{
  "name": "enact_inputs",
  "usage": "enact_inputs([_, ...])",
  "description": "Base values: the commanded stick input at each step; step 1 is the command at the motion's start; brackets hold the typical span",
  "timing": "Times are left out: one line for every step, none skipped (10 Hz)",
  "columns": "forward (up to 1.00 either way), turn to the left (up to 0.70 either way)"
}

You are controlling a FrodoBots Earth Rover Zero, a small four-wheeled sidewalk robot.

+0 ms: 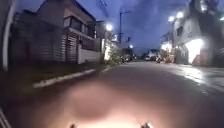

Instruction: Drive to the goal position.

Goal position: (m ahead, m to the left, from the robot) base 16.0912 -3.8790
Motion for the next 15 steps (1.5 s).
enact_inputs([0.5,0.0])
enact_inputs([0.5,0.0])
enact_inputs([0.5,0.0])
enact_inputs([0.5,0.0])
enact_inputs([0.5,0.0])
enact_inputs([0.5,0.0])
enact_inputs([0.5,0.0])
enact_inputs([0.5,0.0])
enact_inputs([0.5,0.0])
enact_inputs([0.5,0.0])
enact_inputs([0.5,0.0])
enact_inputs([0.5,0.0])
enact_inputs([0.5,0.0])
enact_inputs([0.5,0.0])
enact_inputs([0.5,0.0])
